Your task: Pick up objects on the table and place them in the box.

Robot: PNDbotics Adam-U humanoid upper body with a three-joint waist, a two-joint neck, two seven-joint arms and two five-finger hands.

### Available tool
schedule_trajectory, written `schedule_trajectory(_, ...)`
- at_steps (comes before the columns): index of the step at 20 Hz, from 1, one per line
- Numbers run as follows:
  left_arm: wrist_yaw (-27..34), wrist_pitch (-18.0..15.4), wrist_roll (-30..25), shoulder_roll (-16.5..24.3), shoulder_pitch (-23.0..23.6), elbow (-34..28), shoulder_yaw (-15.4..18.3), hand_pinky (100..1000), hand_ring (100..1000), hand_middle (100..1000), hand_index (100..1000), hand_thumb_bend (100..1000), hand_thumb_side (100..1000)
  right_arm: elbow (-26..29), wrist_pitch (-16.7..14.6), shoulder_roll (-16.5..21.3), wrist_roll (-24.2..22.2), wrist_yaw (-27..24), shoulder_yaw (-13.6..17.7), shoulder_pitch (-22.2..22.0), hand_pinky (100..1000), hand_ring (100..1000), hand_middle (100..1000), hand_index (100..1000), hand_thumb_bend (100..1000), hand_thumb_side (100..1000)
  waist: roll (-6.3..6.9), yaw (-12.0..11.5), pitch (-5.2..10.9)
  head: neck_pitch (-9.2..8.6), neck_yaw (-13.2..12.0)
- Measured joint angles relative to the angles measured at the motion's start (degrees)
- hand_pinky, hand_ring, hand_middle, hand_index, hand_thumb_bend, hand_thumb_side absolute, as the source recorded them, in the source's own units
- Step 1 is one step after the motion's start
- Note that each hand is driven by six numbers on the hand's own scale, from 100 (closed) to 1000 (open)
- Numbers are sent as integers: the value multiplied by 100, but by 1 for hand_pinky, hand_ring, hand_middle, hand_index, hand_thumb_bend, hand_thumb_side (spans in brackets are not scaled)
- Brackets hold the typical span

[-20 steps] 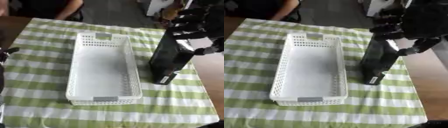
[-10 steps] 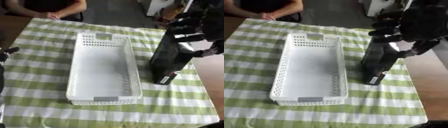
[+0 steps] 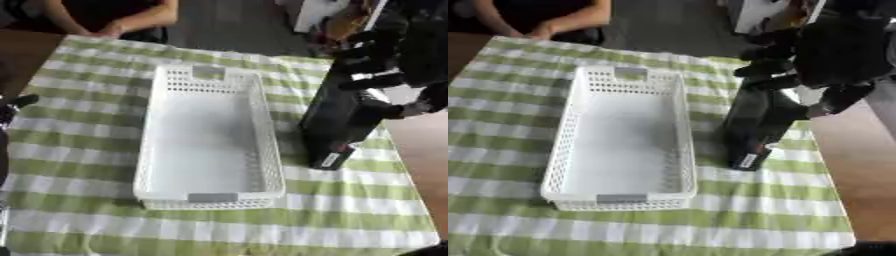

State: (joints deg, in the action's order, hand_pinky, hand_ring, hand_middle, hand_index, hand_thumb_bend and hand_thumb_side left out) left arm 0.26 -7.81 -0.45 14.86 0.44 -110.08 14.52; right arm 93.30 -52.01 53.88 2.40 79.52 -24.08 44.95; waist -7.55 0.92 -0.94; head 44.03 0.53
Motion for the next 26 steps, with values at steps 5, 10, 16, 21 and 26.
schedule_trajectory(5, 0, 1, -1, 0, 1, 0, 0, 776, 1000, 1000, 902, 181, 1000, 1, 5, 1, -55, -30, 0, 0, 1000, 1000, 1000, 1000, 449, 481, -2, 2, 0, 0, 0)
schedule_trajectory(10, 0, 1, -1, 1, 3, 0, 0, 776, 1000, 1000, 901, 181, 1000, 2, 7, 9, -115, -52, 0, -10, 1000, 1000, 1000, 1000, 497, 426, -15, 15, 0, 0, -1)
schedule_trajectory(16, 0, 1, -1, 4, 41, 0, 0, 777, 1000, 1000, 901, 182, 1000, 18, 17, 66, -209, -70, 0, -89, 1000, 1000, 1000, 1000, 586, 370, -26, 39, 0, 0, -5)
schedule_trajectory(21, 0, 1, -1, 4, 42, 0, 0, 777, 1000, 1000, 901, 182, 1000, 0, 13, 83, -393, -119, -1, -131, 1000, 1000, 1000, 1000, 675, 372, -28, 39, 0, 0, -7)
schedule_trajectory(26, 0, 1, -1, 4, 42, 0, 0, 778, 1000, 1000, 901, 180, 1000, -18, 19, 111, -564, -229, -1, -134, 1000, 1000, 1000, 1000, 673, 368, -28, 39, 0, 0, -7)
